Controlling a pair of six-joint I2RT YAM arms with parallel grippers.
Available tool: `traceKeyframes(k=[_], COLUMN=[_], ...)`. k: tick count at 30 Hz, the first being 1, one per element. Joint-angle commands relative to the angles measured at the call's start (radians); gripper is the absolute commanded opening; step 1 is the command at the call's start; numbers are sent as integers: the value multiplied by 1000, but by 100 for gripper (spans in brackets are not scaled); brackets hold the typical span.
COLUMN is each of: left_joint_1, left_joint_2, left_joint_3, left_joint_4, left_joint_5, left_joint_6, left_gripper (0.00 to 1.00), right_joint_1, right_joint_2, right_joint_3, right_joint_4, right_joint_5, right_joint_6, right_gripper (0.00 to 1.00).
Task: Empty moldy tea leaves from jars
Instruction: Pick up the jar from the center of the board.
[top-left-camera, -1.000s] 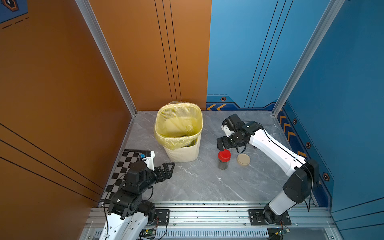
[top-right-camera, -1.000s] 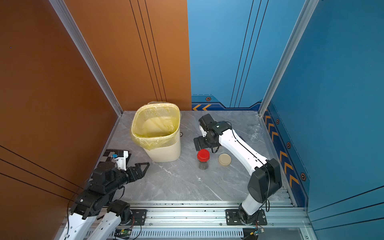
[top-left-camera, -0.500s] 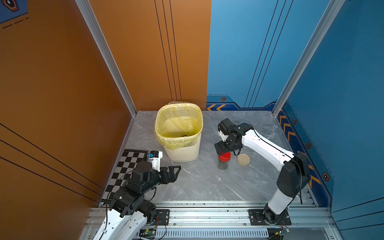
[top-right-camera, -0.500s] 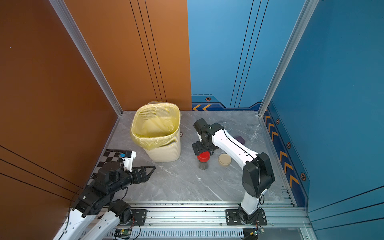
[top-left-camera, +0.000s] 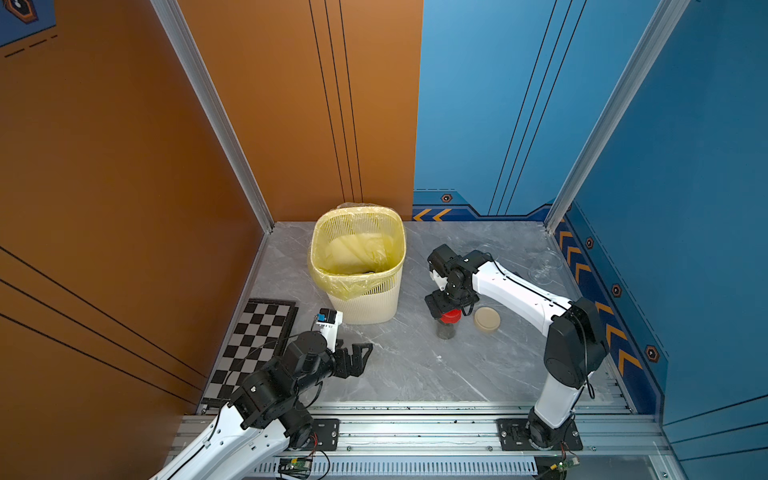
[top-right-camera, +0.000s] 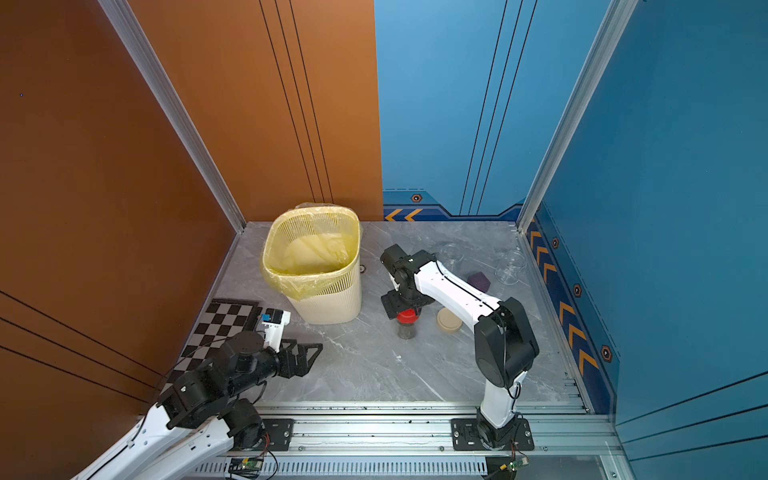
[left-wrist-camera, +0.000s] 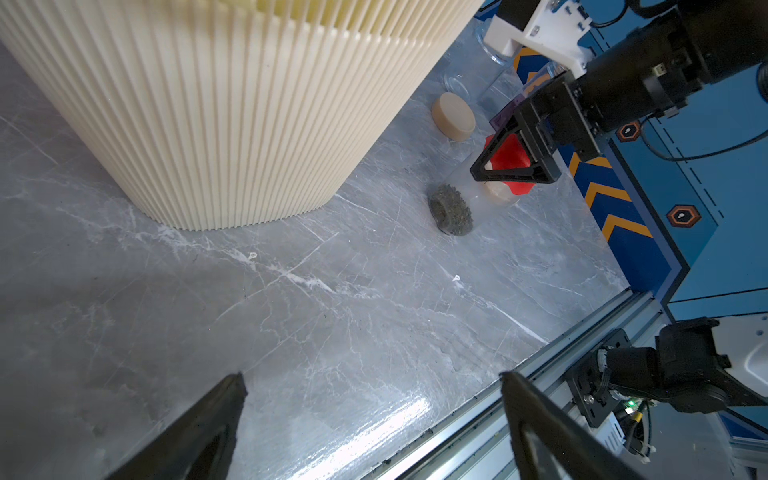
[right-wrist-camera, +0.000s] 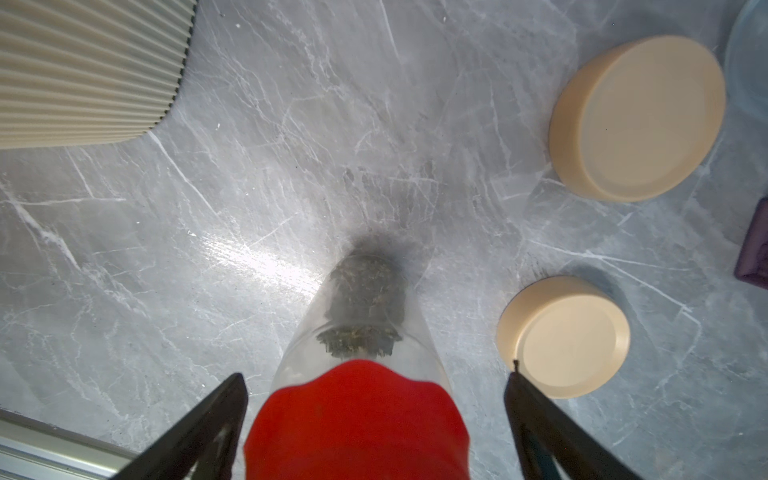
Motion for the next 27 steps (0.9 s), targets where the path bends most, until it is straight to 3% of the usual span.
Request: traceKeyframes(k=[1, 16, 27], left_joint_1=[-36, -60, -63], left_joint_2=[2, -10, -17], left_joint_3=[-11, -29, -31], left_joint_4=[36, 37, 36], left_joint_5=[-100, -118, -127], left_joint_6=[-1, -12, -9], left_gripper=[98, 98, 98], right_joint_1=[10, 19, 22], right_joint_2=[17, 43, 59], right_joint_3=[-21, -45, -47], right_joint_4=[-14, -13, -19], right_joint_5=[3, 10, -11], right_joint_6=[-7, 2, -2], right_gripper=[94, 89, 77])
